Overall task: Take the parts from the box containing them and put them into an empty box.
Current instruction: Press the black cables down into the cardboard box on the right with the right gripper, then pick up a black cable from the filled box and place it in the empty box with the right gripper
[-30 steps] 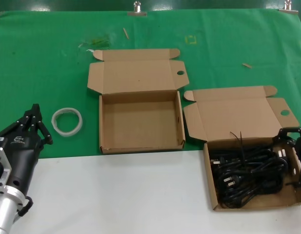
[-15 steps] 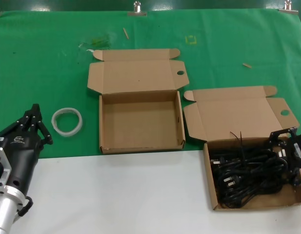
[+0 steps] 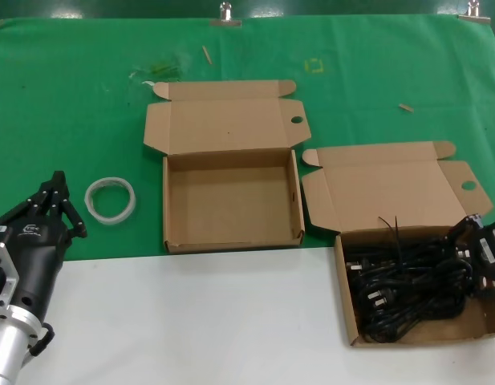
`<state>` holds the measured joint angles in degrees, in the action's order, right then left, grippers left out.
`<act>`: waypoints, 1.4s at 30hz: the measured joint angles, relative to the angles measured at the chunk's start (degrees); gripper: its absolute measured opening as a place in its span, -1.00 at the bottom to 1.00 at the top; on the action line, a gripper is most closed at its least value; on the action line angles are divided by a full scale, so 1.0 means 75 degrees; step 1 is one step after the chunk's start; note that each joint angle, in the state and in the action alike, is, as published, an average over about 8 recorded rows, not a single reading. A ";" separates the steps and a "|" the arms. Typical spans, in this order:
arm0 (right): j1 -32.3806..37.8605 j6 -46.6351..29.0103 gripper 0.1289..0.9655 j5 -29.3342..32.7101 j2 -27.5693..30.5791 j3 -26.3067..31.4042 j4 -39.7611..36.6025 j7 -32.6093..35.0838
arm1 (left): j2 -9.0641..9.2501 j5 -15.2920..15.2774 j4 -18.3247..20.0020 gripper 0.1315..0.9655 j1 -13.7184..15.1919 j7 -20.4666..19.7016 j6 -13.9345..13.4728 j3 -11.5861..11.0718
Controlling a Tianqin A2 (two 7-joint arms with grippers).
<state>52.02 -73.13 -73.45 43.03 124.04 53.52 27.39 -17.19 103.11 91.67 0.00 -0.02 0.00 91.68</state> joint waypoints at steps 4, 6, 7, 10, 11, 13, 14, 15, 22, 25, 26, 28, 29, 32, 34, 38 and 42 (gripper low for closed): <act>-0.0024 0.0004 -0.47 0.0002 0.0013 0.0004 0.0033 -0.0023 | 0.0000 0.0000 0.0000 -0.98 0.0000 0.0000 0.0000 0.0000; -0.0034 0.0008 -0.47 0.0002 0.0019 0.0004 0.0043 -0.0031 | 0.0000 0.0000 0.0000 -0.98 0.0000 0.0000 0.0000 0.0000; -0.0039 0.0010 -0.47 0.0002 0.0021 0.0004 0.0046 -0.0034 | 0.0000 0.0000 0.0000 -0.98 0.0000 0.0000 0.0000 0.0000; -0.0048 0.0018 -0.59 0.0001 0.0027 0.0003 0.0049 -0.0040 | 0.0000 0.0000 0.0000 -0.98 0.0000 0.0000 0.0000 0.0000; -0.0050 0.0020 -0.63 0.0000 0.0028 0.0003 0.0047 -0.0041 | 0.0000 0.0000 0.0000 -0.98 0.0000 0.0000 0.0000 0.0000; -0.0051 0.0025 -0.71 -0.0001 0.0028 0.0002 0.0042 -0.0039 | 0.0000 0.0000 0.0000 -0.98 0.0000 0.0000 0.0000 0.0000; -0.0051 0.0028 -0.74 -0.0003 0.0027 0.0001 0.0038 -0.0036 | 0.0000 0.0000 0.0000 -0.98 0.0000 0.0000 0.0000 0.0000; -0.0050 0.0030 -0.78 -0.0004 0.0026 0.0000 0.0034 -0.0033 | 0.0000 0.0000 0.0000 -0.98 0.0000 0.0000 0.0000 0.0000; -0.0031 0.0013 -0.88 -0.0039 0.0035 -0.0022 0.0069 -0.0034 | 0.0000 0.0000 0.0000 -0.98 0.0000 0.0000 0.0000 0.0000; 0.0005 -0.0022 -0.91 -0.0077 0.0055 -0.0055 0.0149 -0.0086 | 0.0000 0.0000 0.0000 -0.98 0.0000 0.0000 0.0000 0.0000; 0.0023 -0.0037 -0.91 -0.0095 0.0062 -0.0071 0.0185 -0.0112 | 0.0000 0.0000 0.0000 -0.98 0.0000 0.0000 0.0000 0.0000; 0.0070 -0.0070 -0.91 -0.0134 0.0076 -0.0106 0.0260 -0.0169 | 0.0000 0.0000 0.0000 -0.98 0.0000 0.0000 0.0000 0.0000; 0.0101 -0.0088 -0.91 -0.0156 0.0080 -0.0126 0.0299 -0.0200 | 0.0000 0.0000 0.0000 -0.98 0.0000 0.0000 0.0000 0.0000; 0.0227 -0.0147 -0.91 -0.0216 0.0083 -0.0184 0.0407 -0.0307 | 0.0000 0.0000 0.0000 -0.98 0.0000 0.0000 0.0000 0.0000; 0.0331 -0.0192 -0.91 -0.0243 0.0077 -0.0213 0.0464 -0.0385 | 0.0000 0.0000 0.0000 -0.98 0.0000 0.0000 0.0000 0.0000; 0.0557 -0.0284 -0.91 -0.0253 0.0053 -0.0241 0.0527 -0.0536 | 0.0000 0.0000 0.0000 -0.98 0.0000 0.0000 0.0000 0.0000; 0.0778 -0.0338 -0.91 -0.0206 -0.0008 -0.0223 0.0474 -0.0633 | 0.0000 0.0000 0.0000 -0.98 0.0000 0.0000 0.0000 0.0000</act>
<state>57.85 -75.67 -74.99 42.97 122.37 57.07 22.64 -17.19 103.11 91.67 0.00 -0.02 0.00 91.68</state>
